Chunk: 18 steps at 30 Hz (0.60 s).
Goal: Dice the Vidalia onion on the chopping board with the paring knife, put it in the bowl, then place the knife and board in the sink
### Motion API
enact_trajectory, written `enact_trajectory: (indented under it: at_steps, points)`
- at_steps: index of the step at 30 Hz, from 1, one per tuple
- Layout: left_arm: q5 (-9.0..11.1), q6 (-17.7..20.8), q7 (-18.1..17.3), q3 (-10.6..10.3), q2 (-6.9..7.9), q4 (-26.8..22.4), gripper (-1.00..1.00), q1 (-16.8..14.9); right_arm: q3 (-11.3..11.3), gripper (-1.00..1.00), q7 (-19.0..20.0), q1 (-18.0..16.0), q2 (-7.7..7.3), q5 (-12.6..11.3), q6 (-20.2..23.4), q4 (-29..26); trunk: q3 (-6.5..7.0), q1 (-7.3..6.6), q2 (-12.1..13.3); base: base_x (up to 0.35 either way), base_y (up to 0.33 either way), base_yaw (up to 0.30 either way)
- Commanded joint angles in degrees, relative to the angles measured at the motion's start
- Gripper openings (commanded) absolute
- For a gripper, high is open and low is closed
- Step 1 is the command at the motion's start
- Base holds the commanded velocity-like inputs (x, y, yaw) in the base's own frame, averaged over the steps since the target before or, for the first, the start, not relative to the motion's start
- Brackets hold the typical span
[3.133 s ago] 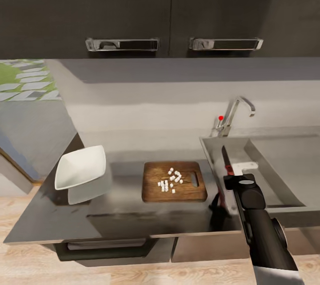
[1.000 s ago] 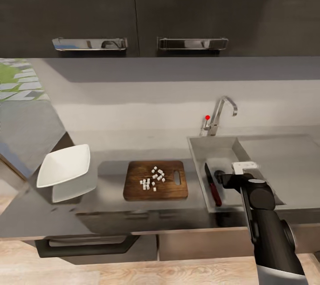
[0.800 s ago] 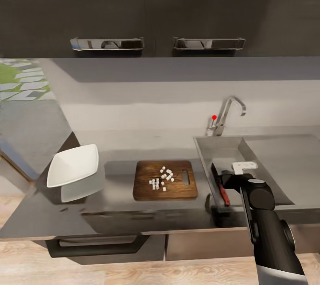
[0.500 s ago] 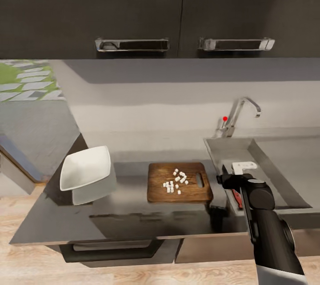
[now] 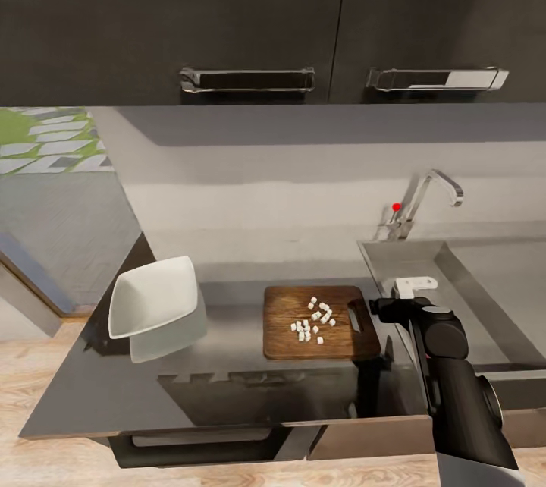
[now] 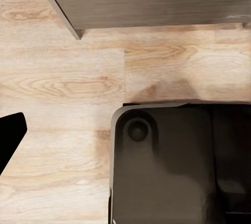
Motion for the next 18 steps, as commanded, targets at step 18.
enact_trajectory:
  at_steps: [18]
  points:
    - [0.18, -0.04, 0.51, -0.48, 0.07, -0.12, 1.0, 0.02, -0.09, 1.0, 0.57, -0.05, 0.06, 0.59, 0.18, 0.74, -0.42, 0.03, -0.11, -0.045, 0.032, 0.0]
